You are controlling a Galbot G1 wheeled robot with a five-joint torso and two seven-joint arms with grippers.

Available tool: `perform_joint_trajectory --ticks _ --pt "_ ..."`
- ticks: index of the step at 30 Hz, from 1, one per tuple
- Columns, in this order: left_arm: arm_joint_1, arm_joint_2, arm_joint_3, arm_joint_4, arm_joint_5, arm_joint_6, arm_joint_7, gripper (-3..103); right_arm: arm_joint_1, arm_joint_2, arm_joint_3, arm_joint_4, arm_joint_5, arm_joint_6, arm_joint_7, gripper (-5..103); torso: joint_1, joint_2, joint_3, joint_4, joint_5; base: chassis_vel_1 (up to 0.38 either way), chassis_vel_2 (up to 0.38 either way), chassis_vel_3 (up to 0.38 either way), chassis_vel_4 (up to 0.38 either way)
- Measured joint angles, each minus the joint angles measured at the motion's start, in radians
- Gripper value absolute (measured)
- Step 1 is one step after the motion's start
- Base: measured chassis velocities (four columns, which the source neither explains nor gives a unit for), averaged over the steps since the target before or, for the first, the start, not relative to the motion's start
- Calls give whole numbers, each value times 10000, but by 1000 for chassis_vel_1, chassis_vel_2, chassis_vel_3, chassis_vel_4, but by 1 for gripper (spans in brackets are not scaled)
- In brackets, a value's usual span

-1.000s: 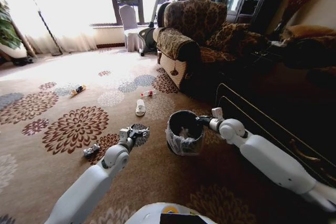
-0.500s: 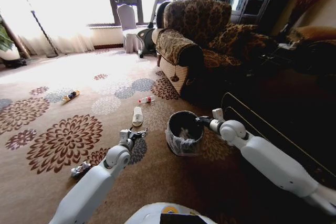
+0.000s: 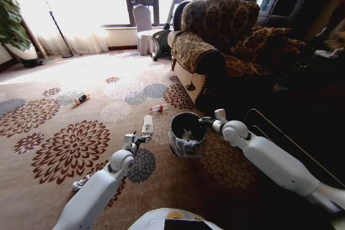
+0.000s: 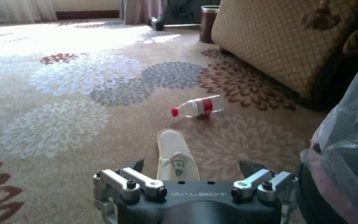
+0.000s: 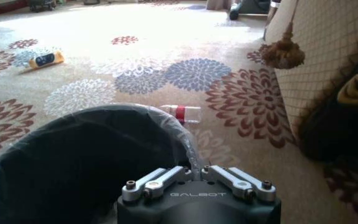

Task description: Pick up the trash from the ground and place it into the trash bin.

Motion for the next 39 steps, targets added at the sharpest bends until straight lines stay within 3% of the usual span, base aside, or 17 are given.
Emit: perform_joint_trajectory --ticks 12,23,31,36,39 --pt "-331 -484 221 1274 -296 240 -184 100 91 105 -141 -8 0 -20 92 2 0 0 -2 -12 1 -153 180 175 -164" --pt "-1097 -1495 447 3907 335 -364 719 100 80 -120 -13 228 19 -84 131 2 0 0 0 -6 -2 -133 129 142 -115" --pt "-2162 -2745 876 6432 919 -892 1098 100 1 -489 140 692 296 -83 289 2 -1 0 -3 -8 4 -8 2 5 -9" --pt "-2599 -2986 804 7237 1298 -1098 1307 100 -234 -766 363 846 349 -84 281 2 0 0 -2 -7 2 0 0 0 0" --pt "-2890 -3101 737 7952 1593 -1296 1769 100 -537 -952 569 939 341 -83 243 2 0 0 -2 -9 4 0 0 0 0"
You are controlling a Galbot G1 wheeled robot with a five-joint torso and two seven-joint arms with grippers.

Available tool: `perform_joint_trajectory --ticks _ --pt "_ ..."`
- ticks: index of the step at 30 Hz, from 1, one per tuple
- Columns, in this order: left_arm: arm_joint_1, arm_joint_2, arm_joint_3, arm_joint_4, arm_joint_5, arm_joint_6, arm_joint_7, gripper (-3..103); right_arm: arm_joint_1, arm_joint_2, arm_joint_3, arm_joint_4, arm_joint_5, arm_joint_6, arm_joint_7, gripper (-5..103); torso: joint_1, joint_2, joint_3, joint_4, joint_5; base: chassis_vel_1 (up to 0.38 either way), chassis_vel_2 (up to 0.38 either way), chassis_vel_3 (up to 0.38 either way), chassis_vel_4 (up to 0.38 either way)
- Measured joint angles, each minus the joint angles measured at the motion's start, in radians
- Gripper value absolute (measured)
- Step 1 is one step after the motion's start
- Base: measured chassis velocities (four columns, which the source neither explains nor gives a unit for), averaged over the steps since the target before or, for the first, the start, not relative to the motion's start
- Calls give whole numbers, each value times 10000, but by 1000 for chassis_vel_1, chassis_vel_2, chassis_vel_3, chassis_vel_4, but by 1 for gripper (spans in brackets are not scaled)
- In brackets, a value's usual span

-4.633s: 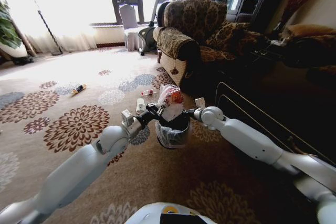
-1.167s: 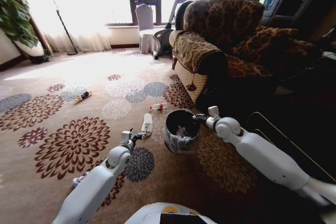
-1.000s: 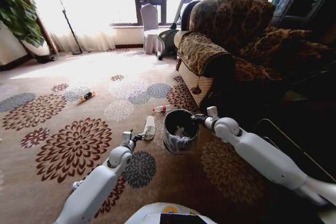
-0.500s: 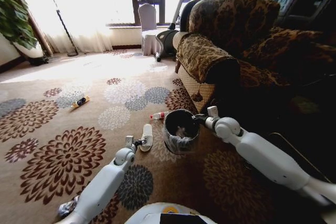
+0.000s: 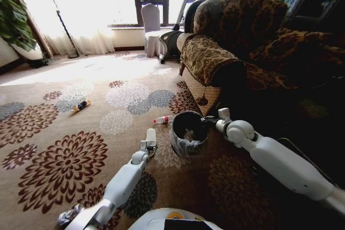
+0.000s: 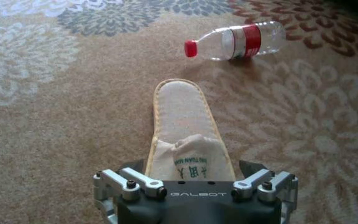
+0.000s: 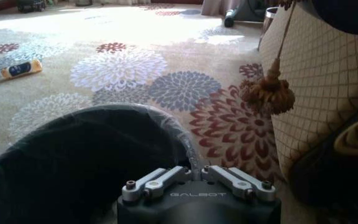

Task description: Pick up the trash from the ground and place it into the trash bin.

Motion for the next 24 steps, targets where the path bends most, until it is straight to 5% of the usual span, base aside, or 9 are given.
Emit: perform_joint_trajectory --ticks 6,24 --pt "-211 -225 -69 886 96 -314 130 96 -298 -133 308 169 0 13 -26 2 0 0 0 2 -5 0 0 0 0" --pt "-447 -144 -146 1306 -95 -358 261 46 -392 -62 444 45 -63 90 -85 2 -1 1 0 4 -2 0 0 0 0"
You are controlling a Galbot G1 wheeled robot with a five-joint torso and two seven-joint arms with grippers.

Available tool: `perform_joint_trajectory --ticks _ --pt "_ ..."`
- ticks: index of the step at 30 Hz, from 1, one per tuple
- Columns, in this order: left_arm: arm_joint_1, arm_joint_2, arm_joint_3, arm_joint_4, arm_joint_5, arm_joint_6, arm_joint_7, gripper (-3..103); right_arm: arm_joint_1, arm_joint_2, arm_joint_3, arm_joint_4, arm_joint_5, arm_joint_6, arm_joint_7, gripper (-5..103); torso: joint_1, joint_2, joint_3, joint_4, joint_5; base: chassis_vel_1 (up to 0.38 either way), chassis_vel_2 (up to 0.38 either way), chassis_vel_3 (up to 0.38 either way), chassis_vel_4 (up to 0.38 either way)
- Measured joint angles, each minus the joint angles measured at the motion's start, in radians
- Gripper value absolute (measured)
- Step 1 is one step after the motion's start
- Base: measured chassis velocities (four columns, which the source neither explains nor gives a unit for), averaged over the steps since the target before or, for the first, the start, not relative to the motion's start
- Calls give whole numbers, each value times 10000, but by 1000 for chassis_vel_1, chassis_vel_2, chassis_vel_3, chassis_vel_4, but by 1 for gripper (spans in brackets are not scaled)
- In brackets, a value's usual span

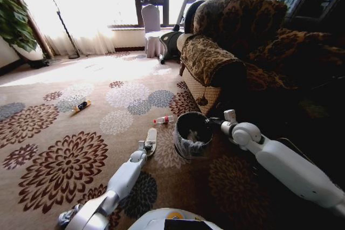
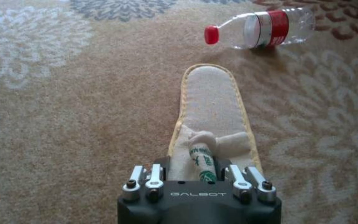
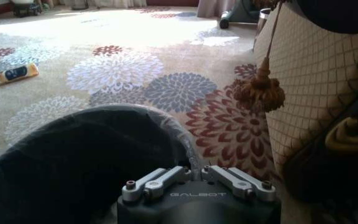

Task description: Pick up the trash from the ground and place it into the trash bin.

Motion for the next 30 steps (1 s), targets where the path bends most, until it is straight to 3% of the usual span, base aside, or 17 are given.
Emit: perform_joint_trajectory --ticks 6,14,19,20,26,27,30 --pt "125 87 39 -316 -20 -81 264 36 -19 98 -57 19 -62 7 111 2 0 -1 3 3 -6 0 0 0 0" --pt "477 394 21 -1548 115 -196 350 12 -20 84 -50 74 -95 9 128 2 1 -2 3 -3 -5 0 0 0 0" --pt "1015 916 12 -3508 51 47 6 1 -17 105 -44 65 -143 10 111 2 1 -1 1 -3 -1 0 0 0 0" --pt "1015 916 12 -3508 51 47 6 1 -17 105 -44 65 -143 10 111 2 1 -1 1 -3 -1 0 0 0 0" --pt "1650 1604 -170 -6399 62 113 -688 0 -48 137 -41 54 -324 9 20 2 1 -1 -1 -4 -1 0 0 0 0" --pt "1650 1604 -170 -6399 62 113 -688 0 -48 137 -41 54 -324 9 20 2 1 -1 -1 -4 -1 0 0 0 0" --pt "1816 2490 -369 -8260 90 -51 -644 0 -54 273 -214 -42 -469 10 7 2 0 -1 -1 -4 -3 0 0 0 0"
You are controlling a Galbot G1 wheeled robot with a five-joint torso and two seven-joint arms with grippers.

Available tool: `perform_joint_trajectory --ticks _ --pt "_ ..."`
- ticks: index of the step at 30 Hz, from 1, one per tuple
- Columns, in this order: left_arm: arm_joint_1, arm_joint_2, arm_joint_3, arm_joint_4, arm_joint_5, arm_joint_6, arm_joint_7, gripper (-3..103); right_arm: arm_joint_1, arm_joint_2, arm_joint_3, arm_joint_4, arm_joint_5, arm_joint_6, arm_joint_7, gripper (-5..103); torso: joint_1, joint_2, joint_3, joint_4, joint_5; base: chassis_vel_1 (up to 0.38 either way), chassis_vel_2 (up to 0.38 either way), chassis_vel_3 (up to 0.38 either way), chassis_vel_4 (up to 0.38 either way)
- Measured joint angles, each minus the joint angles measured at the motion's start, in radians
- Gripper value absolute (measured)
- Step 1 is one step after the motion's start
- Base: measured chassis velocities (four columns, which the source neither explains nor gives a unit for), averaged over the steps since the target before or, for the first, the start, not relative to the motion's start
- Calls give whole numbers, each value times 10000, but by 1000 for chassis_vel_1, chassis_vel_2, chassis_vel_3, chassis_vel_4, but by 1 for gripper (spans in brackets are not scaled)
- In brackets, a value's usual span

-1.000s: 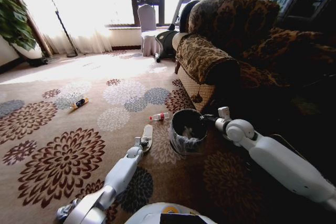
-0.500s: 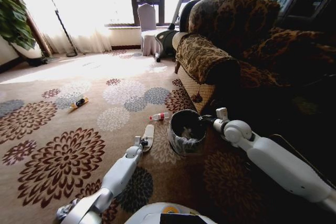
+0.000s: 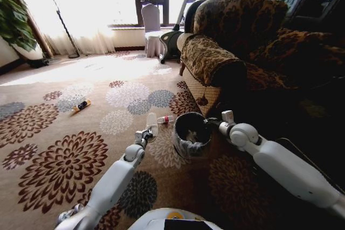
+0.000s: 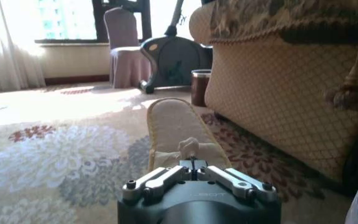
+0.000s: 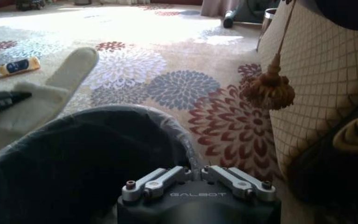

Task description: Pick up the trash from the ground and place it into the trash bin.

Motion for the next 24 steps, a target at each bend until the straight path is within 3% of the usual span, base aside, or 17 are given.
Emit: perform_joint_trajectory --ticks 2,7,10,17,24 --pt "-43 748 -92 -1221 -239 -23 -22 0 196 251 -334 -299 -20 0 91 2 0 0 0 2 3 0 0 0 0" --pt "-303 1727 -188 -2703 -971 -171 53 0 701 790 -1030 -776 -31 0 399 2 0 0 0 1 1 0 0 0 0" --pt "-481 2260 -70 -3574 -1743 -579 910 0 1268 1453 -1770 -1013 44 -19 846 2 0 0 1 3 2 0 0 0 0" --pt "-835 1984 681 -3486 -2037 -1008 1718 0 2272 2284 -2881 -916 543 -177 1417 2 0 -1 1 4 -3 0 0 0 0" --pt "-698 1643 1033 -2761 -1685 -1442 2192 0 2736 2533 -3196 -1010 749 -216 1591 2 0 0 1 1 -2 0 0 0 0"
